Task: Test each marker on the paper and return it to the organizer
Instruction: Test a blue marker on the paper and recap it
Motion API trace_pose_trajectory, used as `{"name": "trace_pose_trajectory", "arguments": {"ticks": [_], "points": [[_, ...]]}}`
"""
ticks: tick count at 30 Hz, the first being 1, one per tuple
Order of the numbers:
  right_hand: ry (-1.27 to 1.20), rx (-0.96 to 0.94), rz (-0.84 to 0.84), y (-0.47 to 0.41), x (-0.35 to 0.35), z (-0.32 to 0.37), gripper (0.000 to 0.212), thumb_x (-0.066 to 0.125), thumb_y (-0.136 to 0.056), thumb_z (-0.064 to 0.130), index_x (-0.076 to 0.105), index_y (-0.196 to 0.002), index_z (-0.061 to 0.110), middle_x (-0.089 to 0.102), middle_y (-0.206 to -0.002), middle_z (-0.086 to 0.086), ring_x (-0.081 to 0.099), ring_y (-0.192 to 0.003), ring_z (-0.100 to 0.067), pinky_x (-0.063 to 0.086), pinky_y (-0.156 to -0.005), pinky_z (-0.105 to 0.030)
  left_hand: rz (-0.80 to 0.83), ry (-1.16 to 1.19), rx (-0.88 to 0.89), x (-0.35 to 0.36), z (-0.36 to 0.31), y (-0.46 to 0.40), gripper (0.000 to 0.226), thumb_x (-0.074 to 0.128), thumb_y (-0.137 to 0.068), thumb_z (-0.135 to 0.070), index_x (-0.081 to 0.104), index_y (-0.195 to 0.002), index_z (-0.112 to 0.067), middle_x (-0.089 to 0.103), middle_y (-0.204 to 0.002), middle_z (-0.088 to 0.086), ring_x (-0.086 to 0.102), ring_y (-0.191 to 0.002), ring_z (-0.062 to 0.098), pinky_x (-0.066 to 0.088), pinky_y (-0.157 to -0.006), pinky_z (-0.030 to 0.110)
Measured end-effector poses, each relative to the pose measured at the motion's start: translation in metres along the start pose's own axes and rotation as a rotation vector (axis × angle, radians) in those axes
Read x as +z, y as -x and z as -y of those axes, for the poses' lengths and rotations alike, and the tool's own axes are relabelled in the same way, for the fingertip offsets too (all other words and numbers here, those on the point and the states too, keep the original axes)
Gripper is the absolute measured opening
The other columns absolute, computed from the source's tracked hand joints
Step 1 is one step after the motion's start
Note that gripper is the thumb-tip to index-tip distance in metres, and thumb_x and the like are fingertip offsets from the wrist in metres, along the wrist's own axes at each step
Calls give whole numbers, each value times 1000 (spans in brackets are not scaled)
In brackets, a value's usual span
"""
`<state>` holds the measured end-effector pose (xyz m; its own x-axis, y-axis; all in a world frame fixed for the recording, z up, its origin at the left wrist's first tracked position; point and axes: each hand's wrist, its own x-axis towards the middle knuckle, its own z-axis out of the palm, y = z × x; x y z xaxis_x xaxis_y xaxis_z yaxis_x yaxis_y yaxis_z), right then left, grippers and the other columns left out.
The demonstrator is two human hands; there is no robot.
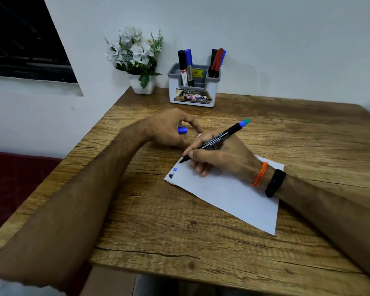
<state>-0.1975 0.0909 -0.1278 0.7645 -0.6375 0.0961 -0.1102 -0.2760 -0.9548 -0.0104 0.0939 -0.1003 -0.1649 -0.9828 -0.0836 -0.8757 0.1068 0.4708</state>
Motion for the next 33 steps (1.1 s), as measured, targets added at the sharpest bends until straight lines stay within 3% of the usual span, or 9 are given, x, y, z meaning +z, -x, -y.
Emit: {"name": "trace_pose_trajectory", "arguments": {"ticks": [14,16,18,20,24,28,30,32,33], "points": [[119,5,-40,3,5,2,11,65,-89,0,76,-93,-1,72,-69,-10,66,-53,-12,54,-50,-26,114,18,-31,-7,-5,7,58,78,-75,-16,56,-128,-28,52,-126,-9,44,-111,6,32,-107,38],[130,3,-35,4,5,2,10,66,-89,2,76,-92,0,72,-67,-9,66,-52,-11,52,-48,-24,108,36,-27,-6,-6,8,57,77,-76,-14,56,-128,-27,57,-119,-9,48,-95,3,37,-96,31],[134,6,-35,4,6,3,10,67,-88,2,77,-91,1,72,-66,-9,65,-51,-11,51,-47,-22,113,77,-35,-6,-6,9,56,76,-77,-11,57,-127,-26,57,-93,-17,49,-69,0,41,-79,24],[127,24,-55,4,7,3,10,67,-88,2,76,-91,2,71,-66,-8,65,-51,-10,51,-47,-21,113,83,-43,-5,-5,8,55,77,-76,-12,58,-125,-28,58,-95,-15,51,-63,-1,45,-77,25],[134,17,-62,6,6,5,10,67,-88,2,76,-90,2,72,-66,-11,65,-50,-10,52,-47,-21,114,70,-51,-6,-7,8,56,77,-76,-10,57,-126,-27,56,-97,-18,56,-70,2,40,-71,20],[138,20,-67,7,7,6,10,67,-88,1,76,-89,3,71,-64,-10,63,-48,-9,50,-45,-20,111,64,-56,-6,-10,11,57,77,-76,-10,57,-127,-25,45,-111,-21,51,-105,14,37,-84,27],[135,20,-84,6,6,6,10,67,-88,2,77,-88,4,71,-64,-10,63,-48,-10,51,-45,-22,113,63,-62,-6,-11,11,58,77,-75,-11,57,-127,-26,46,-84,-21,55,-98,11,37,-82,24],[156,-6,-69,7,7,6,10,67,-88,1,77,-87,4,71,-65,-15,62,-47,-12,52,-45,-24,110,66,-60,-6,-12,11,58,77,-76,-11,57,-128,-25,37,-114,-24,56,-86,4,37,-77,22],[165,-14,-60,7,7,7,10,67,-88,1,77,-87,3,71,-65,-15,61,-46,-12,51,-44,-24,107,65,-53,-6,-12,11,57,77,-76,-11,57,-128,-24,42,-106,-25,56,-78,1,37,-74,20]]}}
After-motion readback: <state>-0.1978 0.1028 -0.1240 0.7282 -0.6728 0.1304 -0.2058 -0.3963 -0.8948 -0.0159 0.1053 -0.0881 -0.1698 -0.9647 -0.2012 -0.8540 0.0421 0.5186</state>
